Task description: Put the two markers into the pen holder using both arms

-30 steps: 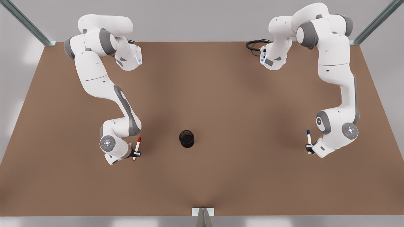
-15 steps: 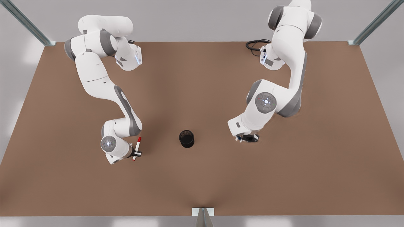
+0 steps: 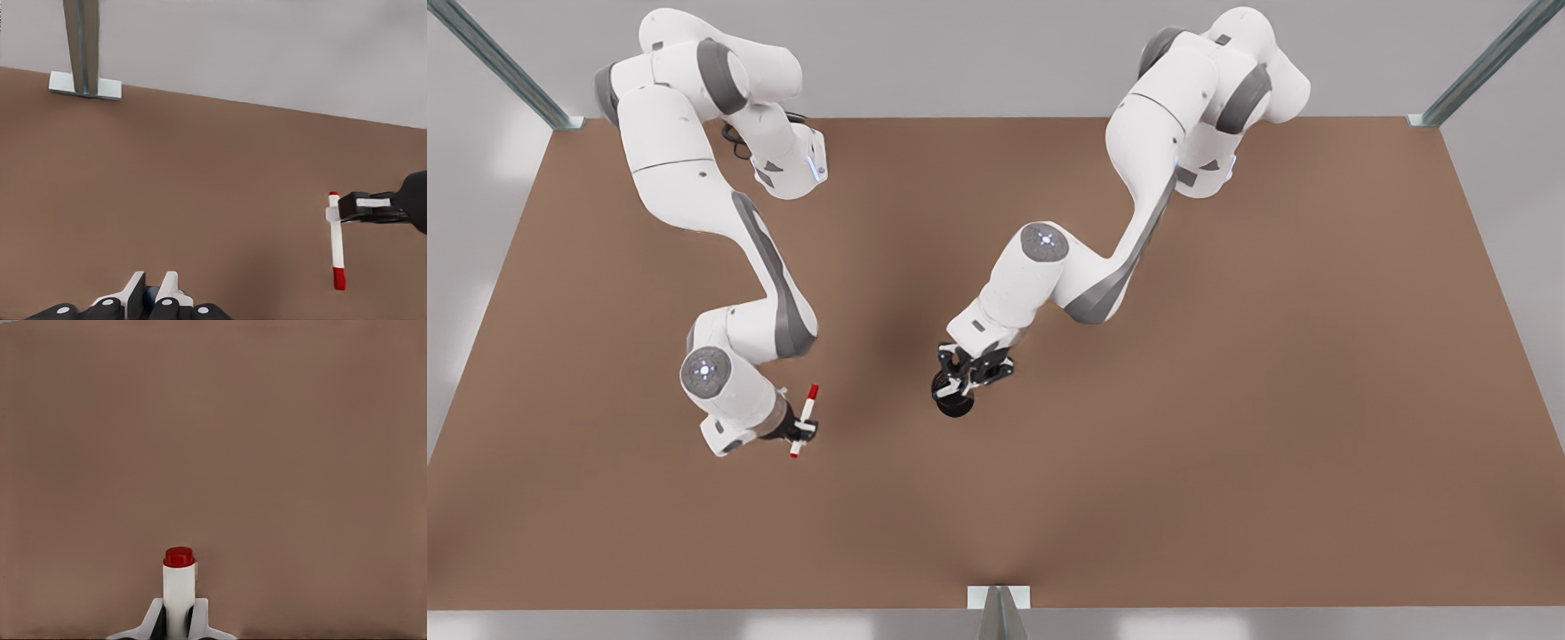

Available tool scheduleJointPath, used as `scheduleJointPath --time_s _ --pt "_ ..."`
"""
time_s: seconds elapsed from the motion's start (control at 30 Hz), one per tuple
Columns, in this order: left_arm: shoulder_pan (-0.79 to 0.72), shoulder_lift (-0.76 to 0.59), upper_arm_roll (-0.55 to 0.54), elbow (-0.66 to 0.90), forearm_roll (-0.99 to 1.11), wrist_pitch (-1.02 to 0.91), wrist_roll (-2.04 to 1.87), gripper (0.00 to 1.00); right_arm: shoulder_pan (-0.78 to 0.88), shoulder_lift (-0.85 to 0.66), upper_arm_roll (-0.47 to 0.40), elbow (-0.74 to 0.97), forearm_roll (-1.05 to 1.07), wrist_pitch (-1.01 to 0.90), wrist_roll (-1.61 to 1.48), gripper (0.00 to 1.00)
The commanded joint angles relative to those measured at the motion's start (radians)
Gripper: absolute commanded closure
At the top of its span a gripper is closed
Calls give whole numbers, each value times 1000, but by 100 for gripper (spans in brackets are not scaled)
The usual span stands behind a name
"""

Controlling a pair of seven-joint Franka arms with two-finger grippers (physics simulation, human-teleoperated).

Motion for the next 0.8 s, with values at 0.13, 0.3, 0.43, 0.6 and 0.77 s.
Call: scheduleJointPath --time_s 0.13,0.3,0.43,0.6,0.77 --pt "6 4 7 -45 9 94 -516 79 -3 -67 21 1 -13 -139 30 78" --pt "2 -32 8 -138 10 63 -490 79 -3 -89 27 1 -10 -139 31 78" --pt "-1 -38 7 -137 9 -41 -421 79 -2 -104 84 2 -12 -103 39 78" --pt "-7 -24 7 -140 58 -61 -415 74 3 -107 107 15 -12 -101 39 78" --pt "-5 -27 7 -137 102 -138 -395 0 0 -107 128 21 -12 -86 36 78"
